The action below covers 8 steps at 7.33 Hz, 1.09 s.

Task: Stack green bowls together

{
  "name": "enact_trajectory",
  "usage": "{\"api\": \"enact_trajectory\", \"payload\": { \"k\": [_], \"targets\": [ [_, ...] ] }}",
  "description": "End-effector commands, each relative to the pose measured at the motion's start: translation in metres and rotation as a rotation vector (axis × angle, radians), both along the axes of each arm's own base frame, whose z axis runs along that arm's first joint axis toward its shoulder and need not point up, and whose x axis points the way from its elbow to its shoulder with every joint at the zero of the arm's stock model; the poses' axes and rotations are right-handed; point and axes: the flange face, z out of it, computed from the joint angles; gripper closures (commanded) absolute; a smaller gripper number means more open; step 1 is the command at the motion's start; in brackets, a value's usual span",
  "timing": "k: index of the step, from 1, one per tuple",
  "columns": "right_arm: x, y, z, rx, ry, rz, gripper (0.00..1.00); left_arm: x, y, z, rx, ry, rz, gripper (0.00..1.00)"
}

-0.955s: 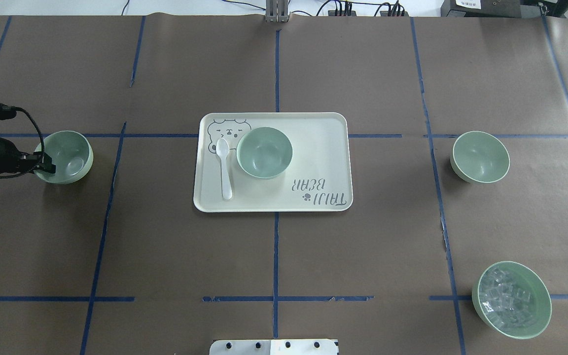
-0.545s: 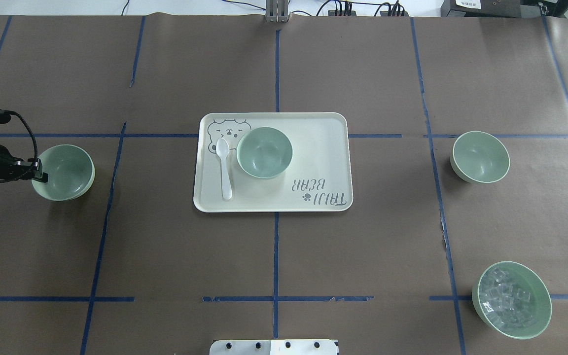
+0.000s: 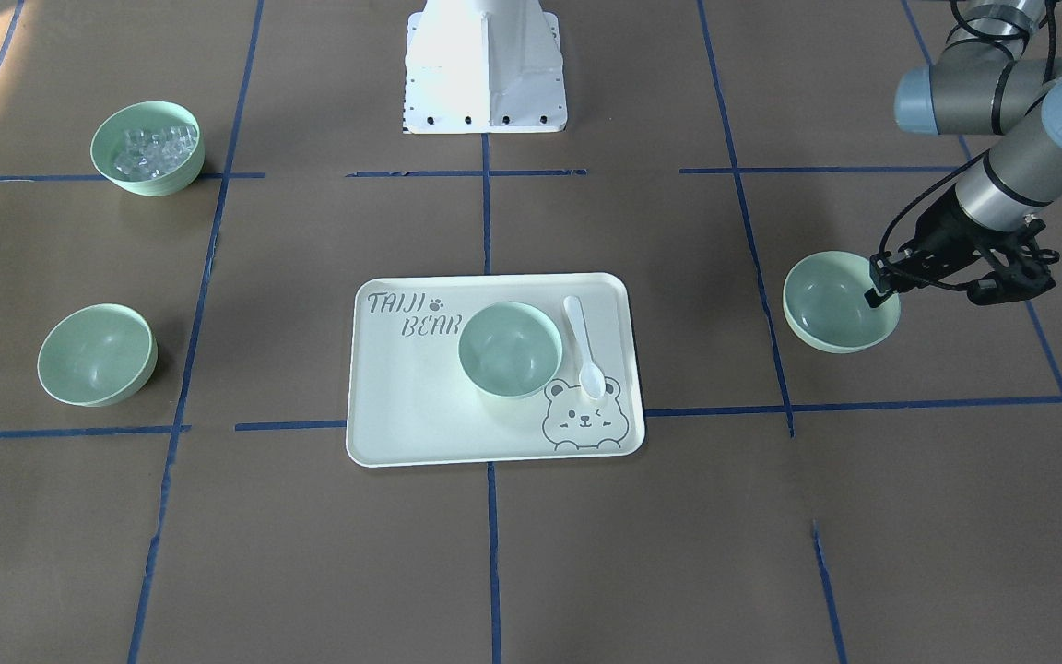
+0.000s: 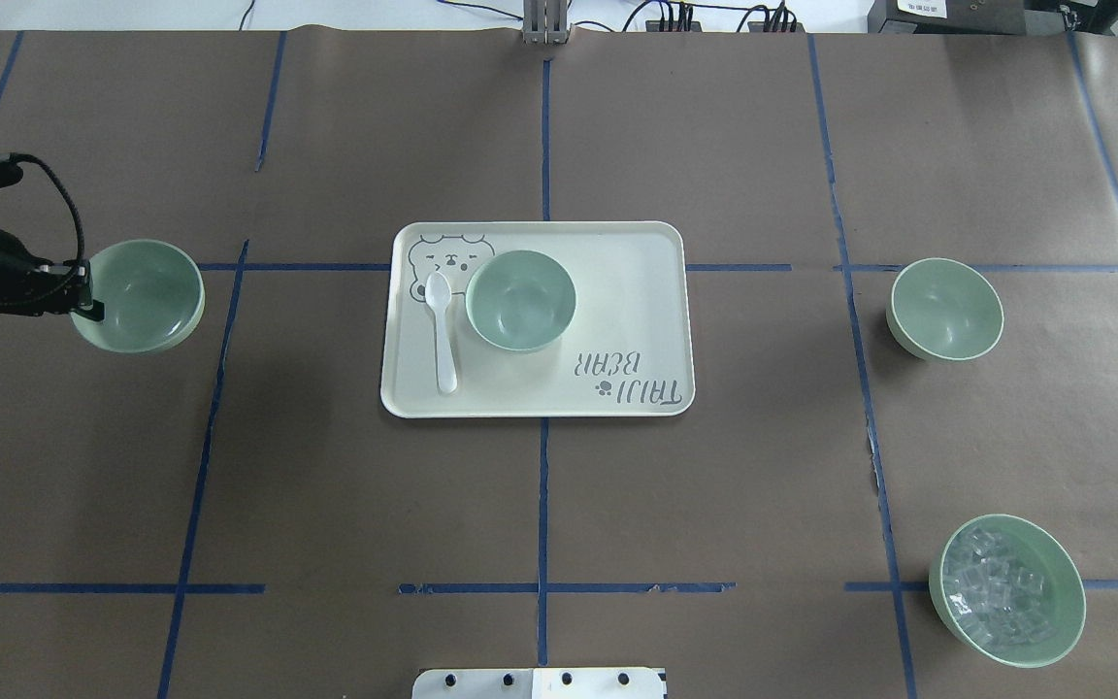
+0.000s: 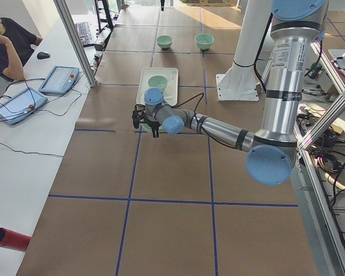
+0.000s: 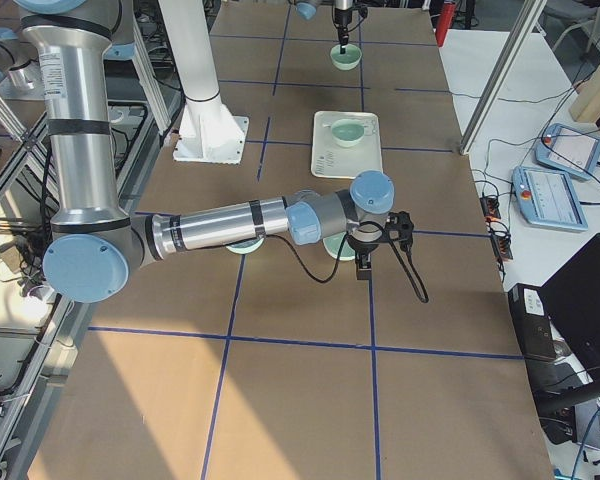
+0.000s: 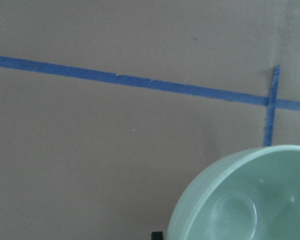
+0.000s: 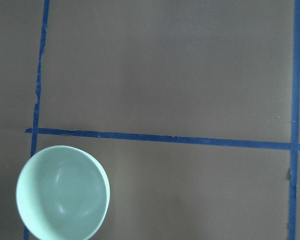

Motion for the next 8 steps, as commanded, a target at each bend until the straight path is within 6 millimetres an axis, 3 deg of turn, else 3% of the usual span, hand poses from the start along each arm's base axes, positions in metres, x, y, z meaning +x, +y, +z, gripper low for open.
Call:
{"api": "enact_trajectory", "payload": {
  "k": [1,2,3,4,7,8],
  "targets": [
    [-0.08,0.007,0.001,0.006,0.002,0.031,0.0,0.016,-0.027,-0.085,-0.129,0.08,-0.141,1.0],
    [-0.111,0.015,0.008,0.013,0.011,0.057,0.0,0.022,-0.034,-0.113,-0.173,0.119,-0.187,1.0],
    [-0.135,0.028,0.04,0.041,0.042,0.064,0.0,0.033,-0.036,-0.136,-0.204,0.15,-0.211,1.0],
    [-0.149,0.032,0.063,0.037,0.025,0.071,0.0,0.038,-0.034,-0.136,-0.217,0.15,-0.209,1.0],
    [-0.175,0.042,0.066,0.016,0.015,0.045,0.03,0.041,-0.033,-0.141,-0.215,0.155,-0.205,1.0],
    [-0.178,0.042,0.063,0.017,0.013,0.044,0.26,0.041,-0.033,-0.141,-0.214,0.155,-0.207,1.0]
  ]
}}
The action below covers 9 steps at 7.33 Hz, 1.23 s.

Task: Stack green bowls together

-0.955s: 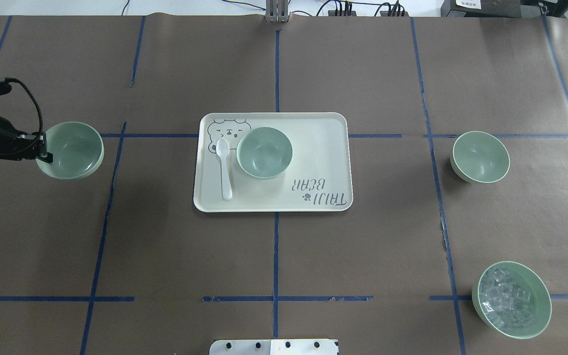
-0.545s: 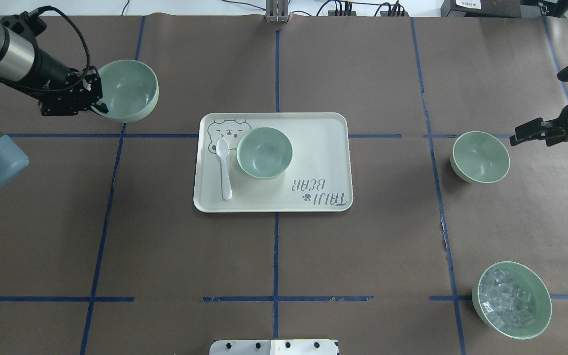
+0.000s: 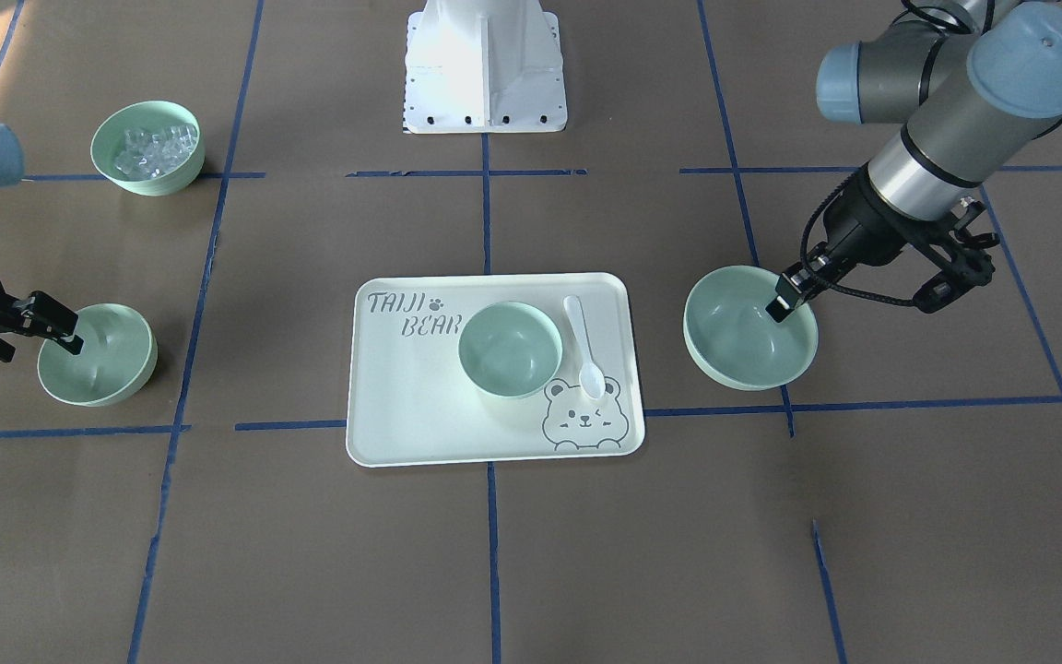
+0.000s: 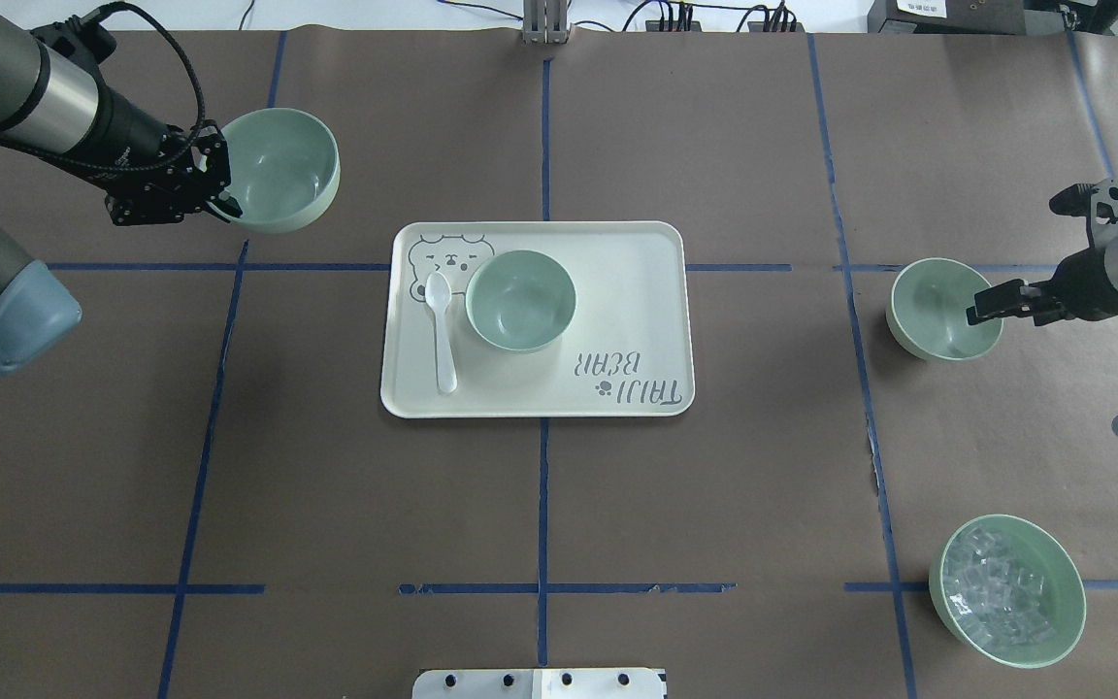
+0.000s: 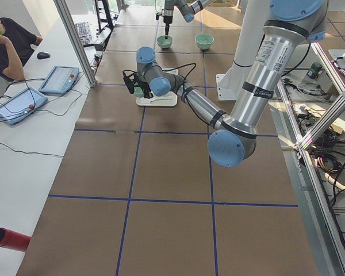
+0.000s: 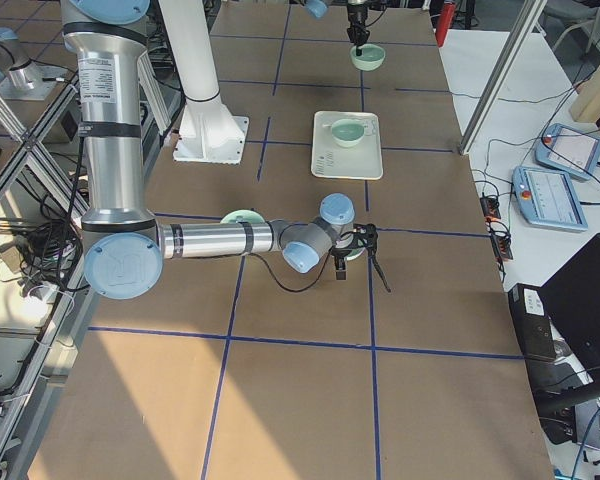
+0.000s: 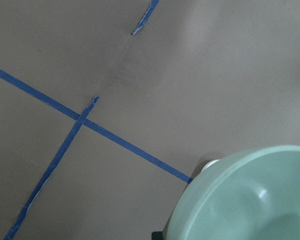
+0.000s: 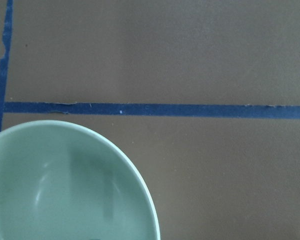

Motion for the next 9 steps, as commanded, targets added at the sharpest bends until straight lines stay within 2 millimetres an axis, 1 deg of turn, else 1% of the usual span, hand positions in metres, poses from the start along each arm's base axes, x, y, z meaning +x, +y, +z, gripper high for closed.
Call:
{"api": "enact_trajectory", "payload": {
  "k": [1,2,3,4,5,6,7,8,9],
  "targets": [
    [-0.008,0.001,-0.002,-0.002,-0.007,-0.013,0.75,0.002,0.0,-0.001,0.0,0.0,0.001,1.0],
    [-0.007,0.002,-0.002,-0.005,-0.011,-0.017,1.0,0.002,0.0,-0.001,0.0,0.0,0.001,1.0],
    [-0.006,0.004,-0.001,-0.007,-0.011,-0.017,1.0,0.006,0.002,0.001,-0.001,-0.004,0.005,1.0],
    [-0.006,0.004,-0.003,-0.003,-0.015,-0.02,1.0,0.025,0.01,0.002,-0.008,-0.009,0.028,1.0],
    [-0.006,0.003,-0.006,-0.002,-0.021,-0.022,1.0,0.063,0.019,-0.011,-0.043,-0.011,0.008,1.0],
    [0.001,-0.001,-0.012,-0.01,-0.047,-0.023,1.0,0.098,0.032,-0.024,-0.062,-0.015,0.006,1.0],
    [0.025,-0.011,-0.018,-0.037,-0.092,-0.01,1.0,0.108,0.028,-0.039,-0.062,-0.011,0.008,1.0],
    [0.042,-0.021,-0.03,-0.048,-0.138,-0.006,1.0,0.124,0.026,-0.048,-0.066,-0.012,0.019,1.0],
    [0.051,-0.029,-0.041,-0.054,-0.172,0.0,1.0,0.143,0.022,-0.057,-0.084,-0.011,0.024,1.0]
  ]
}}
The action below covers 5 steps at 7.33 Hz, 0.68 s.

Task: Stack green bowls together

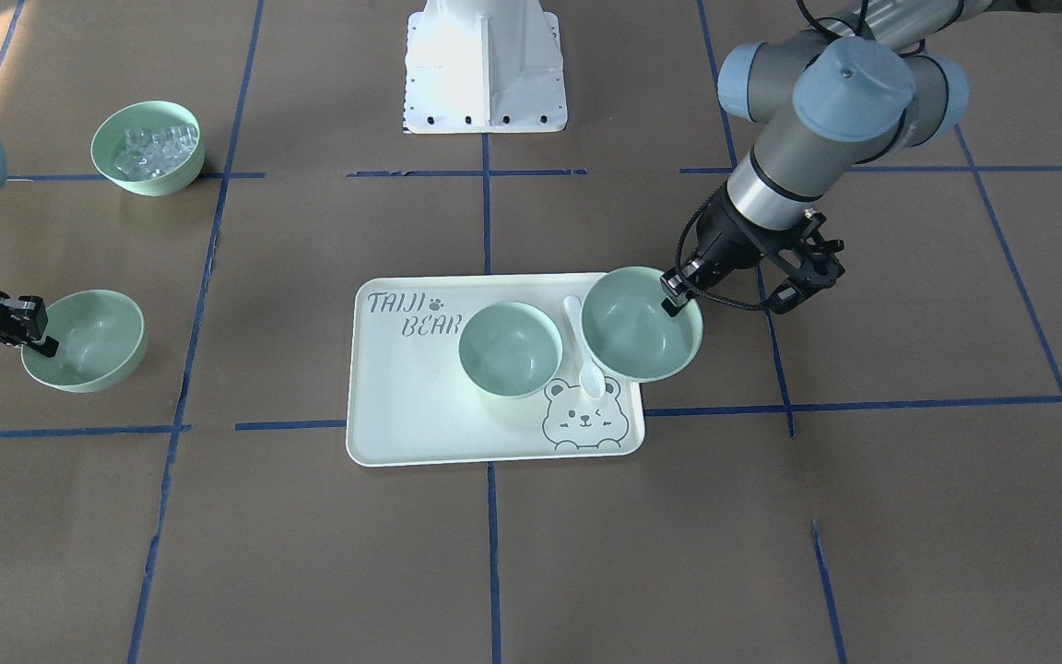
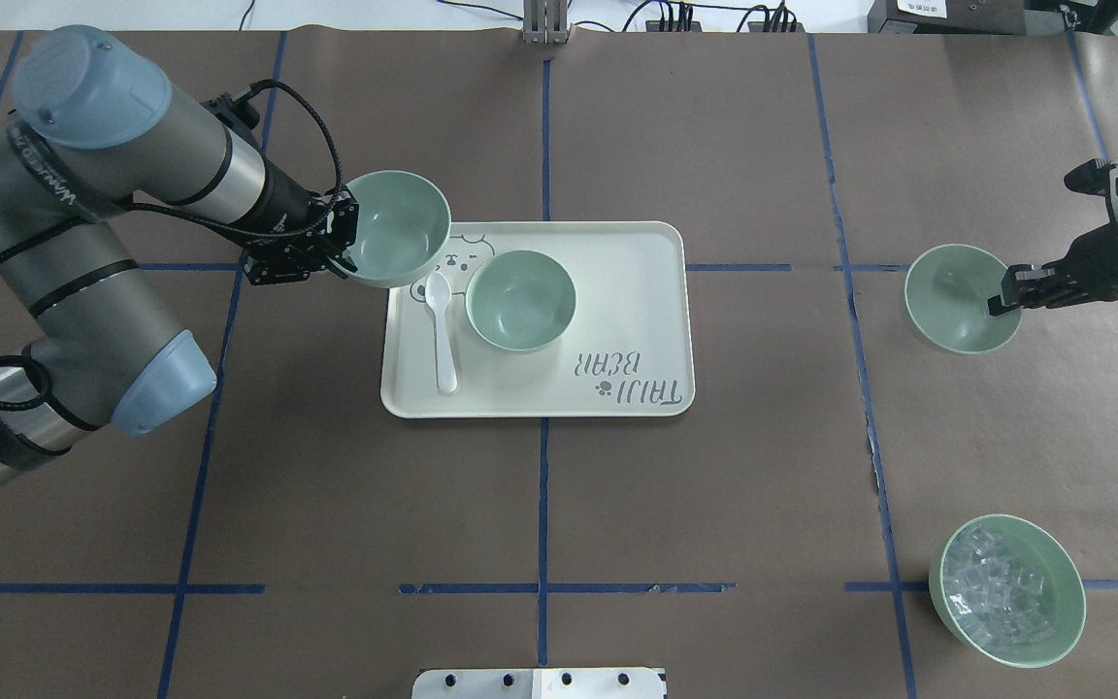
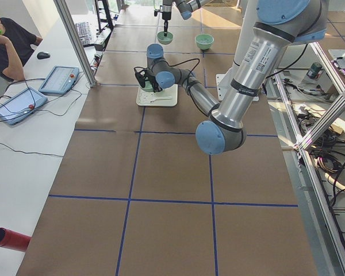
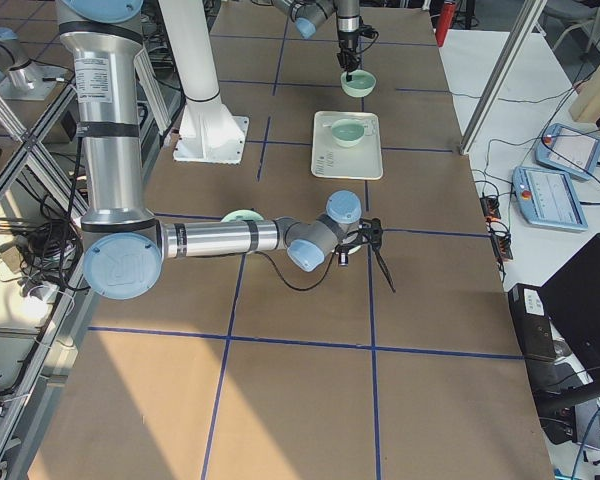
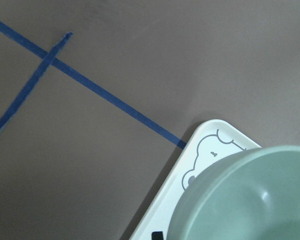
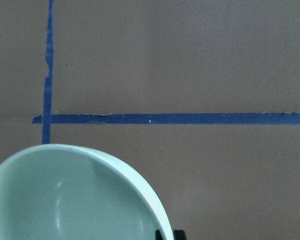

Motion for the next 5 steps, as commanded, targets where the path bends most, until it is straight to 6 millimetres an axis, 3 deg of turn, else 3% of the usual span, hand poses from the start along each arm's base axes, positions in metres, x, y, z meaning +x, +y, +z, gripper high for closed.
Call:
{"api": "enact_trajectory", "payload": {
  "k": [1,3,5],
  "targets": [
    [0.022,-0.019,-0.027,-0.033,-0.08,0.023,1.0,0.035,-0.003,-0.022,-0.015,0.005,0.007,1.0],
    [0.027,-0.027,-0.039,-0.041,-0.105,0.034,1.0,0.096,0.027,-0.041,-0.013,-0.001,0.006,1.0],
    [0.029,-0.033,-0.047,-0.044,-0.112,0.036,1.0,0.123,0.029,-0.049,-0.037,-0.005,0.013,1.0]
  ]
}}
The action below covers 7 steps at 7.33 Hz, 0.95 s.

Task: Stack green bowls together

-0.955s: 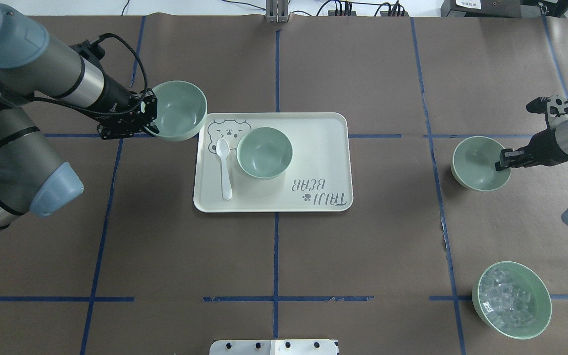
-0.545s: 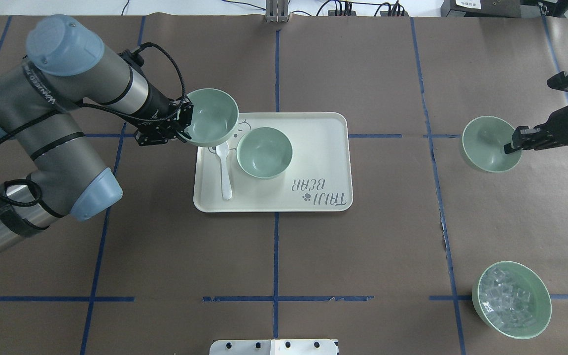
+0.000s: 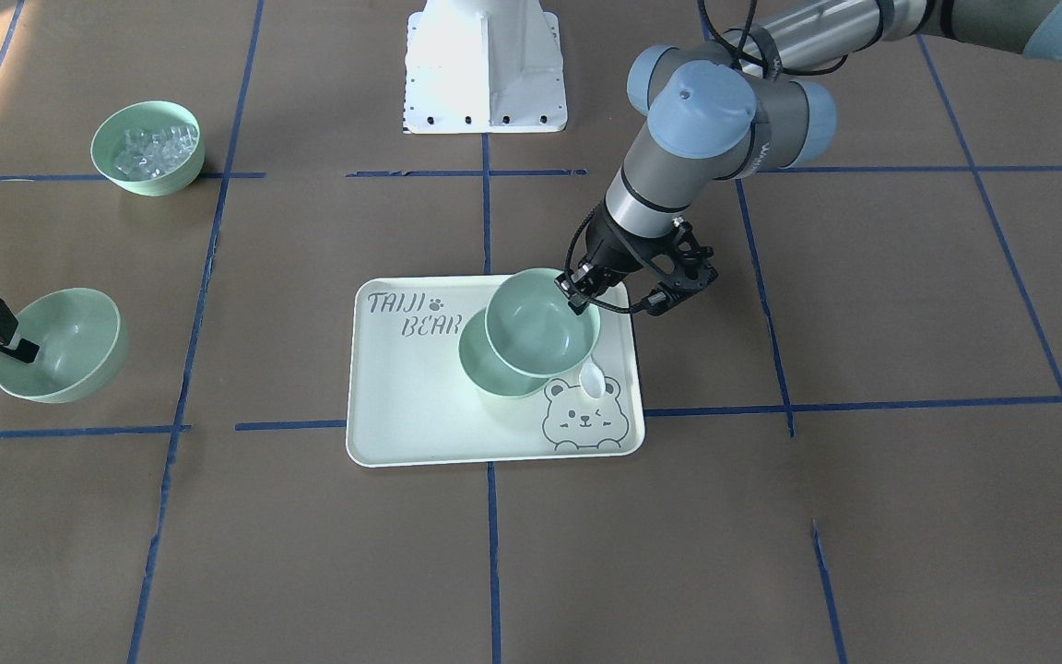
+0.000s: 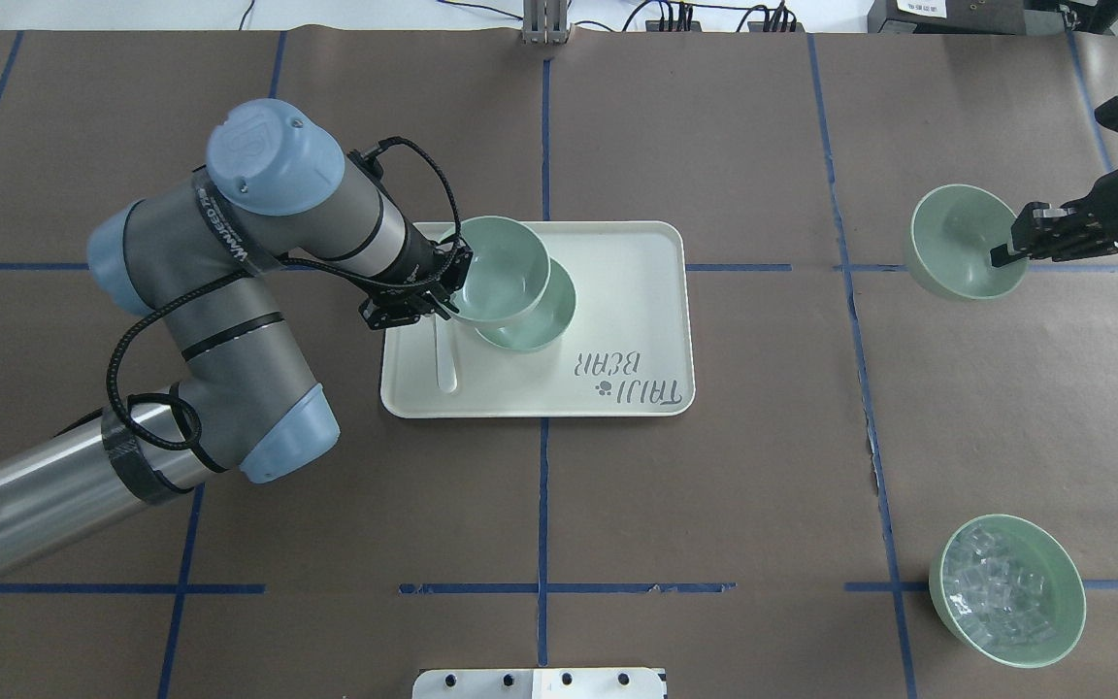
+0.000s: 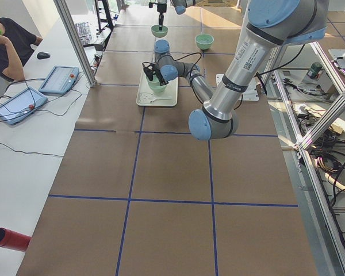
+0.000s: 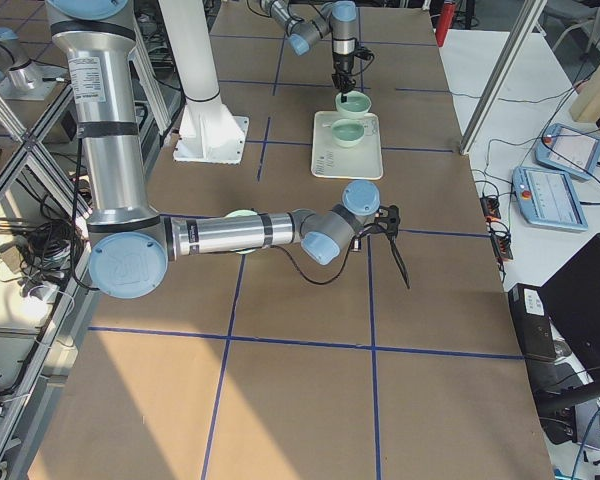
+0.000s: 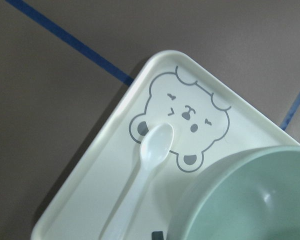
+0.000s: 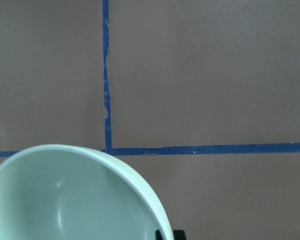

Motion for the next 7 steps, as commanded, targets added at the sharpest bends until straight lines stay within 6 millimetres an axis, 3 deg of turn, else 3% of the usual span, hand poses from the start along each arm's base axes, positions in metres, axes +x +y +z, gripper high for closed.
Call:
{"api": "enact_trajectory", "payload": {
  "k": [1,6,7],
  "targets": [
    [0.0008,-0.0056,-0.0073,-0.006,-0.006,0.0,1.0,0.0225,-0.0015,-0.0075,-0.009,-0.009,-0.002,1.0],
    [0.0014,-0.0064,-0.0082,-0.005,-0.007,0.002,1.0,0.0253,-0.0071,-0.0015,0.001,-0.009,-0.023,1.0],
    [0.0014,-0.0065,-0.0075,-0.006,-0.006,0.002,1.0,0.0265,-0.0067,0.0001,-0.014,-0.006,-0.031,0.42]
  ]
}}
